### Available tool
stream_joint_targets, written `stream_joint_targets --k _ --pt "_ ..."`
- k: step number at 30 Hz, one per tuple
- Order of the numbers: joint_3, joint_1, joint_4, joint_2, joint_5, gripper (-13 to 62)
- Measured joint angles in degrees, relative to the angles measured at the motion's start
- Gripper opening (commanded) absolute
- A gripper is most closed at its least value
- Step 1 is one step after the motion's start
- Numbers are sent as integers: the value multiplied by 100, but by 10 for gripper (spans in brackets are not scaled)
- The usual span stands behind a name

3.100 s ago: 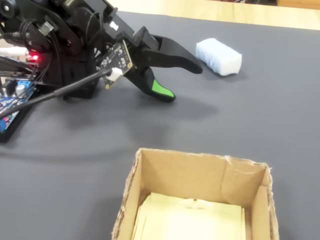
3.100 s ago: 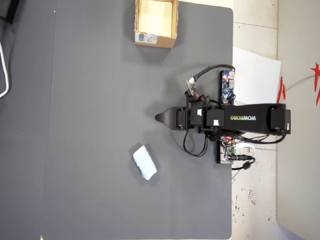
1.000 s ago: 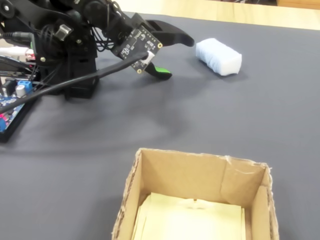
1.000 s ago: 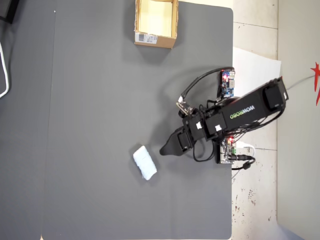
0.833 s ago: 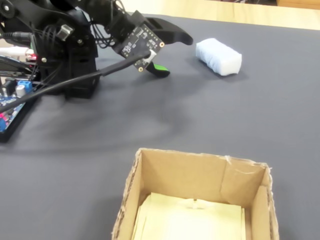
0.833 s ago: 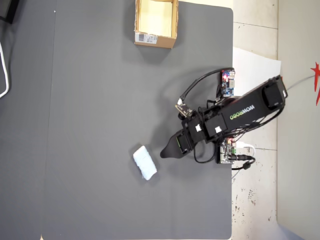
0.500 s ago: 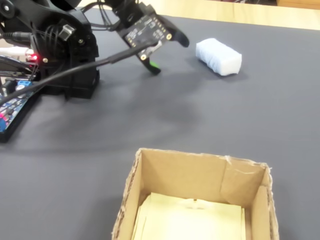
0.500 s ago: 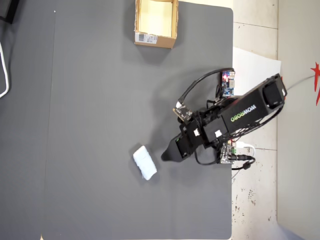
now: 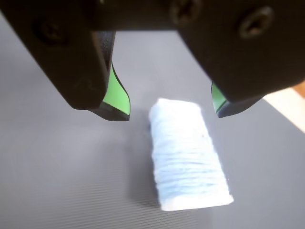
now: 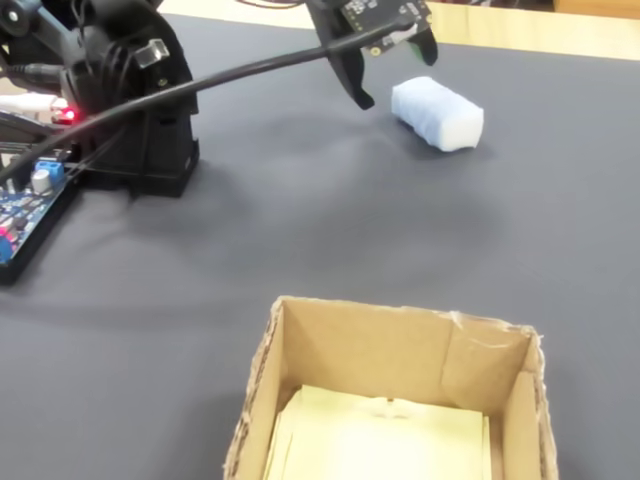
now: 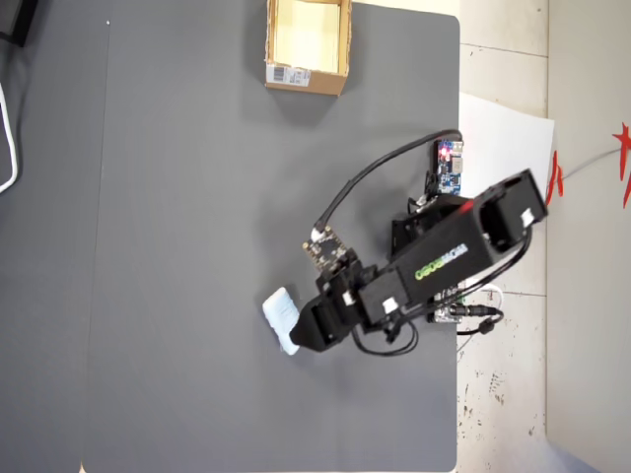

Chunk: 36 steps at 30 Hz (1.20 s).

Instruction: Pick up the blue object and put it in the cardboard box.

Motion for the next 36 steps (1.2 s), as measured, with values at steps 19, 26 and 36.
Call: stream_joint_targets --k 19,26,36 --pt "-1450 -378 149 -2021 -246 78" --pt "-1441 -378 158 -1872 -246 75" --pt "-905 -316 -404 -1020 -237 75"
